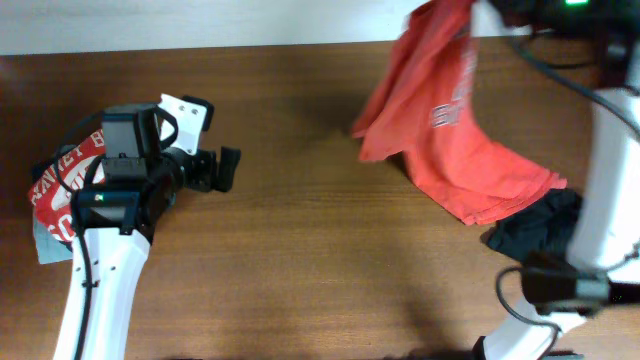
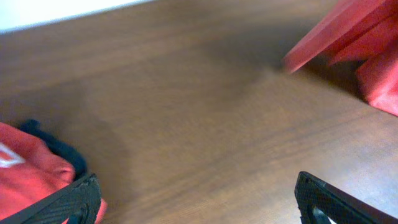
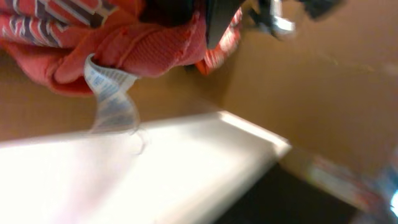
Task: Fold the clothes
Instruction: 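Lift the red shirt with the right gripper and drop it mid-table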
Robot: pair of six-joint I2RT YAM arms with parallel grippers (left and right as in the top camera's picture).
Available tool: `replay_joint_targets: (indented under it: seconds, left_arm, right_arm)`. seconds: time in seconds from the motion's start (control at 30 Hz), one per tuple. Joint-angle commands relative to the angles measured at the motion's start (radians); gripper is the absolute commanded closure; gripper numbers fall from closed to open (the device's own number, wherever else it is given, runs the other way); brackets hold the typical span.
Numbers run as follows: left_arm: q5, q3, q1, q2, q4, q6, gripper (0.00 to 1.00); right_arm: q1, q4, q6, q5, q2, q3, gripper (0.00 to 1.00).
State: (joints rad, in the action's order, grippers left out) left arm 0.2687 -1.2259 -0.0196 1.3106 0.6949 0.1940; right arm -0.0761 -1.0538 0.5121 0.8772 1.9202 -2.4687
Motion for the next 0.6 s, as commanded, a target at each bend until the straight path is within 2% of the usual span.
replay_joint_targets:
  seconds: [0.0, 0.1, 0.17, 0.27, 0.3, 0.33, 0.43, 0.57]
  left_arm:
    - [-0.076, -0.089, -0.002, -0.004, -0.005, 0.008, 0.01]
    - [-0.105, -0.124, -0.002, -0.004, -0.005, 0.009, 0.01]
    - [-0.139, -0.142, -0.002, -0.004, -0.004, 0.009, 0.01]
    - [-0.178, -0.16, -0.002, -0.004, -0.002, 0.009, 0.01]
    - [-0.181, -0.162, -0.002, -0.004, -0.001, 0.009, 0.01]
    - [-0.18, -0.162, -0.002, -0.004, 0.001, 0.009, 0.01]
    - [-0.18, -0.162, -0.002, -0.003, 0.018, 0.009, 0.01]
    - [-0.18, -0.162, -0.002, -0.003, 0.032, 0.009, 0.01]
  right_arm:
    - [0.156, -0.049, -0.143, -0.106, 0.071, -0.008, 0.95]
    - [0.271, -0.097, -0.169, -0.154, 0.142, -0.008, 0.95]
    - [0.34, -0.119, -0.188, -0.176, 0.185, -0.008, 0.91]
    - [0.423, -0.137, -0.249, -0.187, 0.23, -0.008, 0.69]
    - [0.445, -0.145, -0.272, -0.213, 0.232, -0.008, 0.57]
    - [0.458, -0.152, -0.279, -0.267, 0.232, -0.008, 0.52]
    - [0.452, -0.197, -0.279, -0.477, 0.202, -0.013, 0.44]
    - [0.355, -0.283, -0.262, -0.624, 0.154, -0.013, 0.43]
